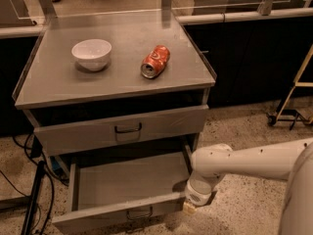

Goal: Close middle drawer

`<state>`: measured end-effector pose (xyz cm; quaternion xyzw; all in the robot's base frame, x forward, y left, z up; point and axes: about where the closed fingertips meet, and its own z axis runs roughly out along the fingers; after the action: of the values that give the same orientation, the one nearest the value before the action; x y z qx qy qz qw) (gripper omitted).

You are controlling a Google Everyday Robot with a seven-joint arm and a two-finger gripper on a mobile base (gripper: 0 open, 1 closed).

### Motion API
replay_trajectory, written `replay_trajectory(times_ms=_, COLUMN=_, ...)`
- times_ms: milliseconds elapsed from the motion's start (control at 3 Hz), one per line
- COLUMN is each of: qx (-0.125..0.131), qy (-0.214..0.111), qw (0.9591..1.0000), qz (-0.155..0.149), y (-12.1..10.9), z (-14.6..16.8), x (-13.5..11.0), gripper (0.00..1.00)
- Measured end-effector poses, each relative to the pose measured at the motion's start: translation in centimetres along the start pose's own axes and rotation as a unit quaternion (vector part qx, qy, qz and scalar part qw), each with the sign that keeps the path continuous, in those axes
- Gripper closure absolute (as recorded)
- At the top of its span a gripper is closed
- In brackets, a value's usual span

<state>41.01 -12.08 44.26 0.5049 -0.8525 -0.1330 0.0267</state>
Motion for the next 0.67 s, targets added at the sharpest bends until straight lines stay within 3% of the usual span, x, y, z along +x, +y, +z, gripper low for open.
replay_trajectory(times_ms=667, qx=0.016, qy=0.0, qw=0.9999, qz=0.001, y=-1.8, z=0.3, x=-2.0, gripper=1.0)
